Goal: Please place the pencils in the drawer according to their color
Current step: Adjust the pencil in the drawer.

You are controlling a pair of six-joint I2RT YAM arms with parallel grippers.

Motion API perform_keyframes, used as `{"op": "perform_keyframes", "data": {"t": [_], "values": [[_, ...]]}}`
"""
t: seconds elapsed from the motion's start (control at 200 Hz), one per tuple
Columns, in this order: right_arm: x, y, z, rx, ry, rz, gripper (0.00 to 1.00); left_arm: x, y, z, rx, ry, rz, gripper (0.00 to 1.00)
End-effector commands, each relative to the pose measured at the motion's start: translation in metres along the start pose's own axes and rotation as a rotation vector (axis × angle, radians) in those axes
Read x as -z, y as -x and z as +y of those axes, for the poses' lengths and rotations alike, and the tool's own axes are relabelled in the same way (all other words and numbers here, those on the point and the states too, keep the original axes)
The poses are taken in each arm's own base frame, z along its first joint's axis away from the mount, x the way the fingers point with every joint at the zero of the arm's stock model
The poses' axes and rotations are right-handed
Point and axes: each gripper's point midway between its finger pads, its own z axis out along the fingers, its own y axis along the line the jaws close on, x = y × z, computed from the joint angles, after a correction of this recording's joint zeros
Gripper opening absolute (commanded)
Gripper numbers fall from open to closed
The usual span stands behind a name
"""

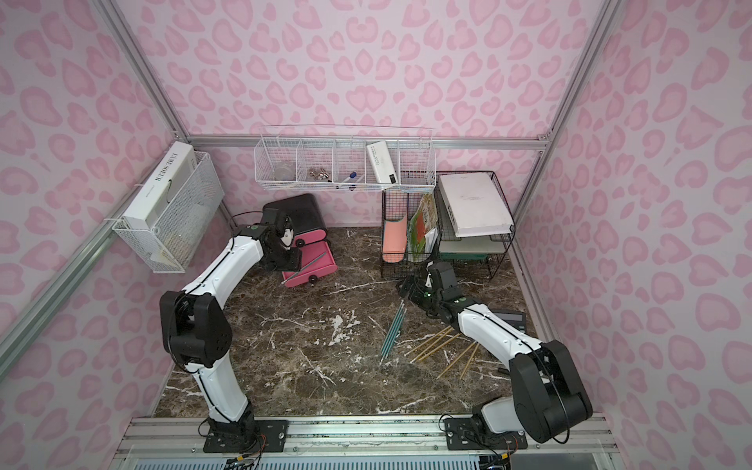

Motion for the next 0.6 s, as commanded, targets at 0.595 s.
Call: {"op": "perform_keyframes", "data": {"t": [0.595], "values": [[0.003, 0.000, -0.003, 0.013, -0.011, -0.007, 0.99, -0.027, -0.047, 0.016, 0.225, 0.025, 0.046, 0.74]]}}
